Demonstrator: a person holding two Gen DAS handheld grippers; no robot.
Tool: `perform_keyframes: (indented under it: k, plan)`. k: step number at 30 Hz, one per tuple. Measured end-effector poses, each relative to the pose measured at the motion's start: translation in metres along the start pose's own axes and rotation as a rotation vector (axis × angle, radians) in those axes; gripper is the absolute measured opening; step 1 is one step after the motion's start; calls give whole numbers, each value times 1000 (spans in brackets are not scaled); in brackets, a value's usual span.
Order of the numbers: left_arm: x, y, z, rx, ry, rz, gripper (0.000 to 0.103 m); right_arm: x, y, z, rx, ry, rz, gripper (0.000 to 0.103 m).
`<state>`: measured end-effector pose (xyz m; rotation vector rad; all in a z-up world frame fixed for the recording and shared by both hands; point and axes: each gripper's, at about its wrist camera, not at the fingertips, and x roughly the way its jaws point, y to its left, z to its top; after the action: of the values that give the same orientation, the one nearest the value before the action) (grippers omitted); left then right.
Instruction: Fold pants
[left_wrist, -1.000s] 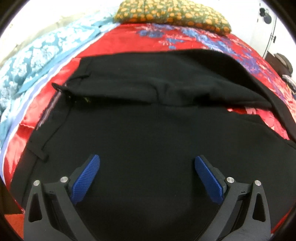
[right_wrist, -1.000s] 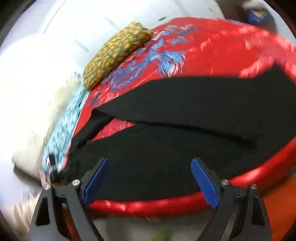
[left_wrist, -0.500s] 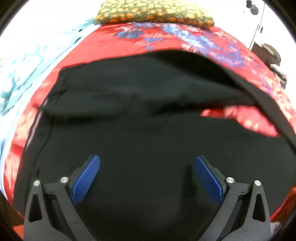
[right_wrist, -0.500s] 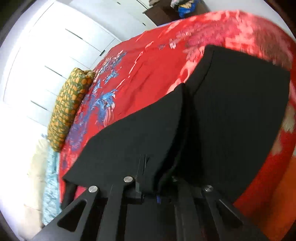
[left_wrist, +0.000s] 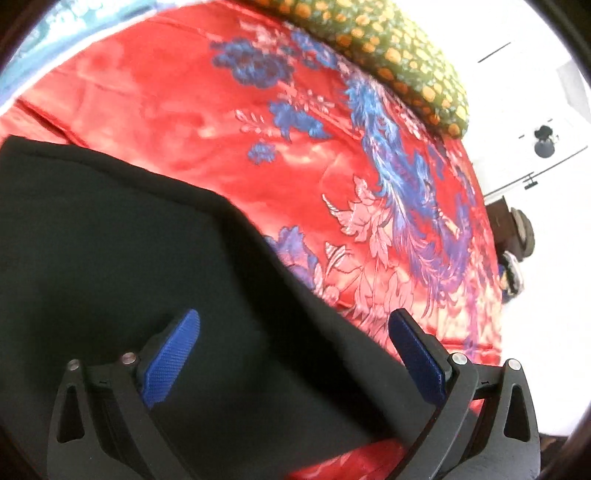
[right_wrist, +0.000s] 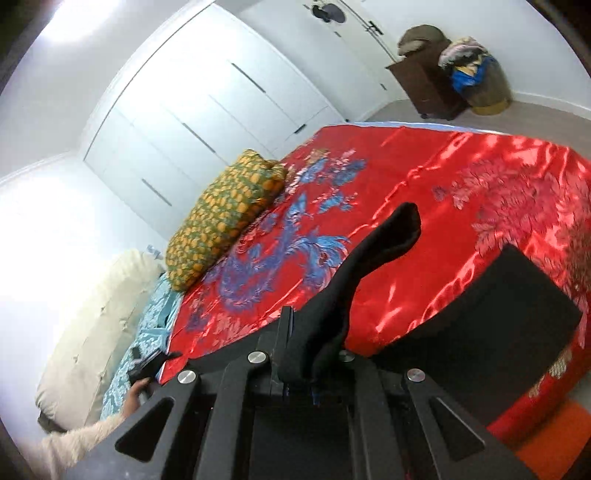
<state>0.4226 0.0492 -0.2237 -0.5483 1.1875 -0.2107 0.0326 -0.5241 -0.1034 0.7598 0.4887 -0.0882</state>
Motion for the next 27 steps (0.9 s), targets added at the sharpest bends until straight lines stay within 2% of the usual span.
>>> perform_keyframes:
  k: [2,4,5,6,7,8,9,12,14,18,19,20,22,25,27]
  plan:
    - [7,4,2,-8,5,30,101,-6,1,2,-20,6,14,8]
    - [12,12,4,-38,-2,53,94,-12,0,1,-34,10,30,8]
    - [13,15,4,-51,-3,48,79,-13,-2,2,-38,15,39,8]
    - [14,19,5,-67,1,39,58,-17,-1,3,-41,17,48,7]
    - [15,23,5,-77,7,28,45,-22,-1,4,-40,18,55,7]
    - [15,25,6,-75,7,37,16,-26,-3,6,-37,19,62,7]
    - [13,28,5,-70,7,42,8,-30,-4,7,-35,18,65,7]
    - [-1,27,2,-78,-21,10,5,-30,-11,8,-58,38,16,7]
    - [-29,20,-3,-73,-68,-25,5,-23,-18,11,-55,45,-8,7]
    - [-127,12,-33,9,-231,-70,6,-13,-26,29,-49,47,-9,7]
    - [-157,18,-54,37,-283,-56,6,-11,-28,33,-64,53,-16,7]
    - [-170,23,-68,47,-301,-35,7,-9,-29,34,-84,64,-29,7]
    - [-181,46,-113,50,-275,43,8,-4,-38,30,-141,107,-98,7]
    - [-164,85,-178,21,-159,145,8,11,-67,10,-131,241,-204,7]
    - [-157,100,-198,-27,-125,151,7,20,-84,-2,-135,314,-271,7]
